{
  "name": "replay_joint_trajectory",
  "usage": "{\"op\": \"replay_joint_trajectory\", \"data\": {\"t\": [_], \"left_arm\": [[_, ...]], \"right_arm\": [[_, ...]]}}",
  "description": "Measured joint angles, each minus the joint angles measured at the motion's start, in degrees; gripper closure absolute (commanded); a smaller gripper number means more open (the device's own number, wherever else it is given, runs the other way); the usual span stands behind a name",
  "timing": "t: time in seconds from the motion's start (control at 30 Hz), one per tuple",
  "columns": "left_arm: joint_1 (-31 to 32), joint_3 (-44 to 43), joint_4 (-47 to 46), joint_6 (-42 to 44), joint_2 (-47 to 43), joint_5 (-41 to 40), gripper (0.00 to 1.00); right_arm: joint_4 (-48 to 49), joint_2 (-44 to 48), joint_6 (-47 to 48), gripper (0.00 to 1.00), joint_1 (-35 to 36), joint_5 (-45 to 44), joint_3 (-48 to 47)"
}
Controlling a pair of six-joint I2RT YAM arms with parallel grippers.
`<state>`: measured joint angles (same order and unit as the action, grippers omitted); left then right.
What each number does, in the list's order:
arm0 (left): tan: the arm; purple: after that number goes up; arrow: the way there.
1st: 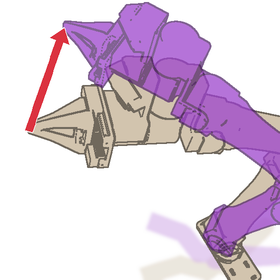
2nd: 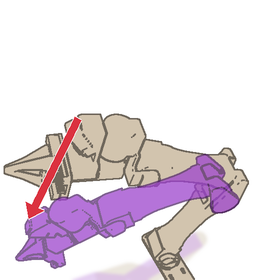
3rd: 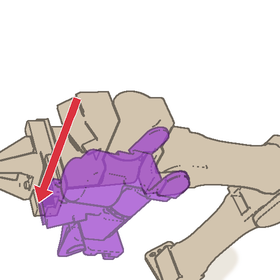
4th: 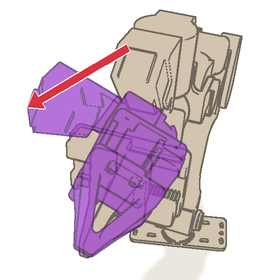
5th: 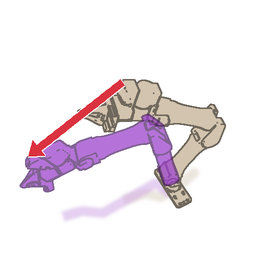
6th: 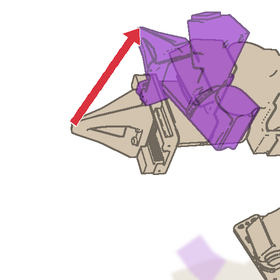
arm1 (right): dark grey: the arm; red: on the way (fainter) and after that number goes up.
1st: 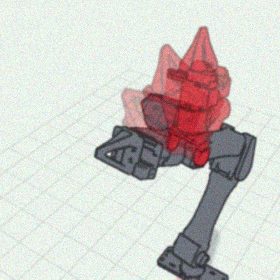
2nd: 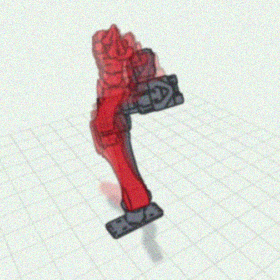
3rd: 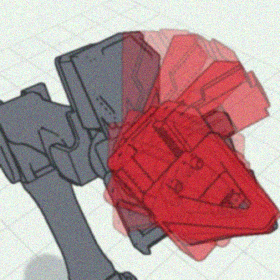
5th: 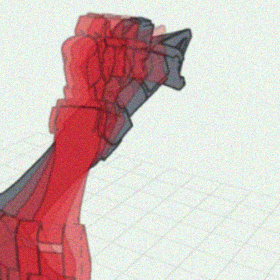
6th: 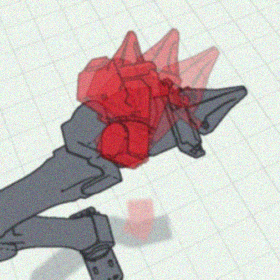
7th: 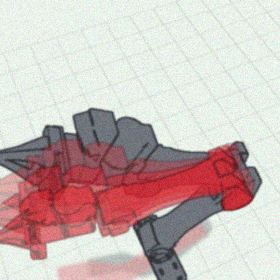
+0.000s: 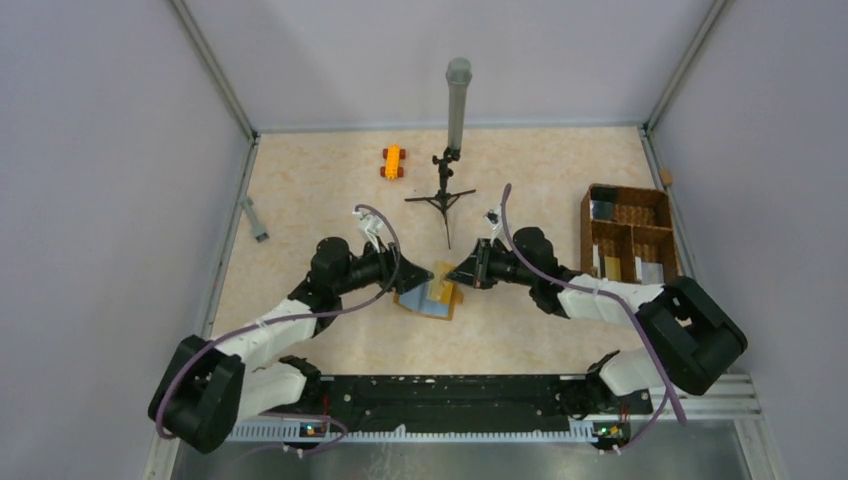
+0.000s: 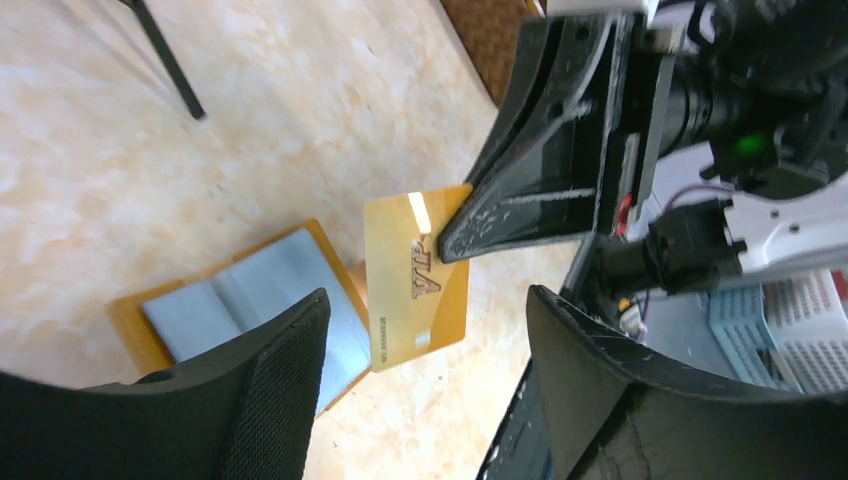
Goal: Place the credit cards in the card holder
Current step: Insert the credit card into the card holder.
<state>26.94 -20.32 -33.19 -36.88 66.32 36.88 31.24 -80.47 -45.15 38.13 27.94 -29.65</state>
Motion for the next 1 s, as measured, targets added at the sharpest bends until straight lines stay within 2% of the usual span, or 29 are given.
{"op": "replay_joint_trajectory", "data": {"t": [0.07, 0.2, 0.33, 0.5, 0.67, 0.87, 1.0], "left_arm": [[-0.37, -2.25, 6.47, 2.03, -3.76, -3.54, 0.2], [-1.97, -4.96, 18.05, 4.31, -8.94, -11.69, 0.18], [-4.7, -6.62, 27.65, 4.83, -8.35, -15.93, 0.15], [-5.86, -6.73, 33.64, 4.44, -5.33, -15.76, 0.16], [-6.16, -6.73, 33.57, 3.76, -2.23, -13.66, 0.33], [-7.13, -6.73, 30.86, 3.41, 3.56, -8.81, 0.47], [-7.19, -6.73, 29.05, 2.99, 5.33, -6.62, 0.62]], "right_arm": [[-2.03, 1.05, 0.07, 1.0, 0.0, -1.9, -0.02], [-6.23, 1.14, -0.09, 1.0, 0.0, -4.59, -0.33], [-7.72, -0.35, -1.25, 1.0, 0.0, -5.6, -0.98], [-8.57, -3.06, -3.1, 1.0, 0.0, -6.05, -1.9], [-8.17, -6.21, -5.11, 1.0, 0.0, -6.29, -2.34], [-8.02, -7.98, -6.6, 1.0, 0.0, -6.27, -2.34], [-7.02, -8.2, -7.21, 1.0, 0.0, -6.27, -2.34]]}}
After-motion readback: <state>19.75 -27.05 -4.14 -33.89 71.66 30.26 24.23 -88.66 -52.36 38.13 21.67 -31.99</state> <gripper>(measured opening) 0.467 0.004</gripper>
